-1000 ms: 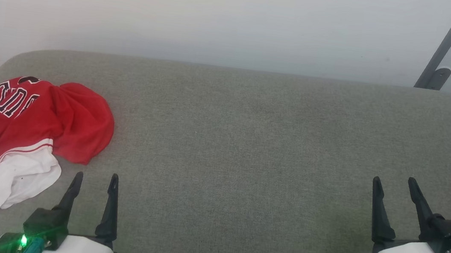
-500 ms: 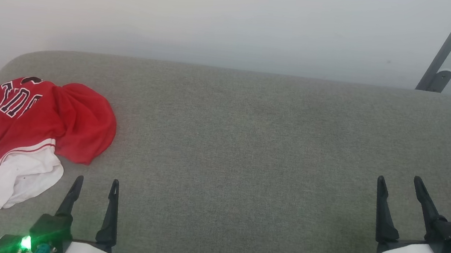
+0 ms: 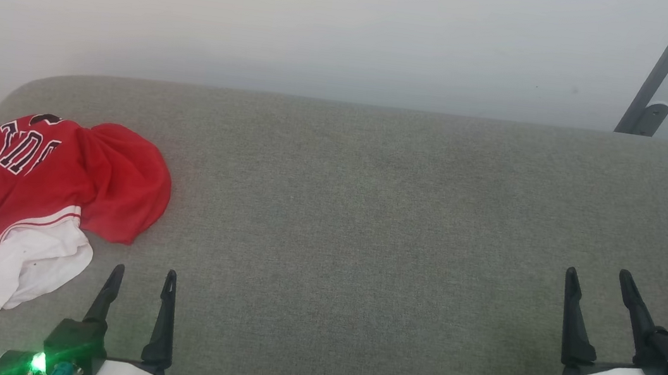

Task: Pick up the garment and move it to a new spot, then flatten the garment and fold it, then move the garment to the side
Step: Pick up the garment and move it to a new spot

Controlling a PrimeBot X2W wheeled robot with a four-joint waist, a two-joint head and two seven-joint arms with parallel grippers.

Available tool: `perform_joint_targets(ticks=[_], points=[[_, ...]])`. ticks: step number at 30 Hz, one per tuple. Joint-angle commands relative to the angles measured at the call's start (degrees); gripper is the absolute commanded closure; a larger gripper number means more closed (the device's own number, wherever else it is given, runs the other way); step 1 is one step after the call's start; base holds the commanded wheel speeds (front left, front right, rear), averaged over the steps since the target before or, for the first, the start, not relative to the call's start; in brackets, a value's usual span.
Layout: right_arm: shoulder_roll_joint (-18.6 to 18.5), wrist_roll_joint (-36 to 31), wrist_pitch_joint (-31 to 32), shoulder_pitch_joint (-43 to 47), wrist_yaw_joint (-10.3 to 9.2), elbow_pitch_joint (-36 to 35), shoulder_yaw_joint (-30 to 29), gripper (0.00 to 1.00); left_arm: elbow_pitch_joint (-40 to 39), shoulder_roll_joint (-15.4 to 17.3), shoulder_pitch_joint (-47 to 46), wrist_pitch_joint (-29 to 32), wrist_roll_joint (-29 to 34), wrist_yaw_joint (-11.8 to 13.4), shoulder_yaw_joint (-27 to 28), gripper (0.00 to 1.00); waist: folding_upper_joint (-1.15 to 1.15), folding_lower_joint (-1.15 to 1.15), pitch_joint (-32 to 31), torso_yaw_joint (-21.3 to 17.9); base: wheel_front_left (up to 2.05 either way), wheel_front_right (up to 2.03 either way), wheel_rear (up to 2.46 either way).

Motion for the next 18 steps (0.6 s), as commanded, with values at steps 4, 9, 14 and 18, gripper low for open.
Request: perform_joint_targets(ticks=[4, 9, 14, 18], points=[[0.2, 0.4, -0.3, 0.7, -0.02, -0.6, -0.6, 0.00, 0.1, -0.1, -0.6, -0.3, 0.1, -0.6, 0.2, 0.00, 0.00, 0.00, 0.0, 0.2, 0.00, 0.00, 0.00], [0.3, 0.6, -0.3, 1.0, -0.02, -0.9, -1.3, 0.00, 0.1, -0.2, -0.8, -0.3, 0.0, -0.8, 0.0, 0.00, 0.00, 0.00, 0.1, 0.7, 0.00, 0.00, 0.00], [0.5, 1.0, -0.3, 1.3, -0.02, -1.0, -2.0, 0.00, 0.6, -0.2, -1.4, -0.3, 0.3, -1.3, -0.6, 0.00, 0.00, 0.00, 0.2, 2.4, 0.00, 0.00, 0.00], [0.6, 1.2, -0.3, 1.8, -0.02, -1.0, -1.8, 0.00, 1.1, -0.2, -1.9, -0.3, 0.5, -1.1, -1.0, 0.00, 0.00, 0.00, 0.2, 5.2, 0.00, 0.00, 0.00]])
